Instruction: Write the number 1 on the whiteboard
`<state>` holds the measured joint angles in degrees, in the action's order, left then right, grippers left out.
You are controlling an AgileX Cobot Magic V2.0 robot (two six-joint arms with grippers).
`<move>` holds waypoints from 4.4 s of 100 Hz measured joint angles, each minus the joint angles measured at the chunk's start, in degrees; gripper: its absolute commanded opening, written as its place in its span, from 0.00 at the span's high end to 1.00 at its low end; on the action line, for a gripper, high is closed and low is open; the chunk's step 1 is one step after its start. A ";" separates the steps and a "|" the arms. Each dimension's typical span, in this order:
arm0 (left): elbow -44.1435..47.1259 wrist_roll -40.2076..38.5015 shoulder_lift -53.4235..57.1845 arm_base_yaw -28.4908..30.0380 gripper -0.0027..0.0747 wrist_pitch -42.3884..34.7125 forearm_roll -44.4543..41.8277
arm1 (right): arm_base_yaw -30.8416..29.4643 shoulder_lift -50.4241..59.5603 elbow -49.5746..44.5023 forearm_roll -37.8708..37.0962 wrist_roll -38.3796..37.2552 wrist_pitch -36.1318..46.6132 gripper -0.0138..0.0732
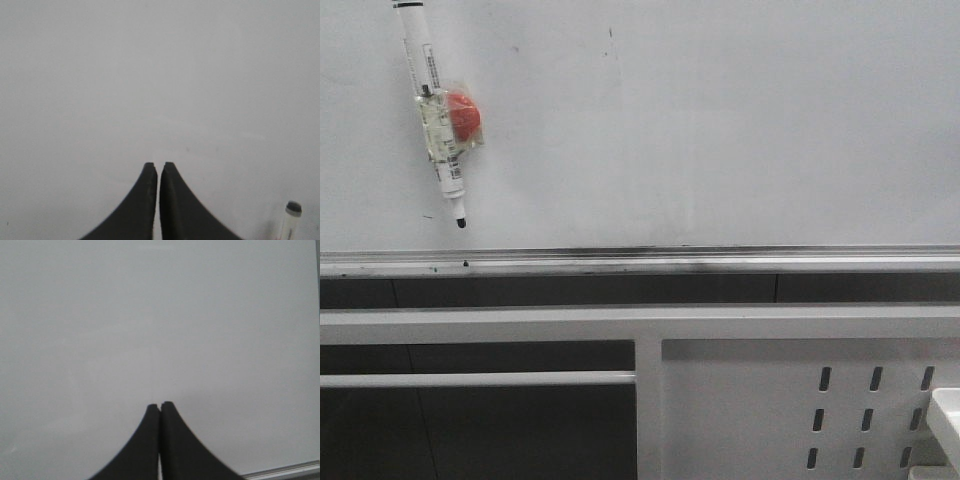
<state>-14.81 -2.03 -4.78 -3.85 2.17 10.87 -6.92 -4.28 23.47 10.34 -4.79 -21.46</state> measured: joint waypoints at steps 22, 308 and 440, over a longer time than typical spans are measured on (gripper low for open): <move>-0.23 0.00 0.00 0.00 0.98 -2.65 0.19 | 0.00 -0.09 0.00 4.88 0.54 -2.57 0.92; 0.82 -19.32 -86.61 -32.43 0.99 -67.23 -7.44 | 6.41 -8.28 -1.44 30.53 34.01 -13.44 0.92; -13.60 -13.35 -61.51 -44.75 0.99 -5.95 -57.68 | 42.71 -45.72 16.53 30.53 54.83 -7.86 0.31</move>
<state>-28.41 -15.38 -66.29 -48.59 -3.78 -46.82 35.78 -50.00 39.99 40.87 50.04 -29.33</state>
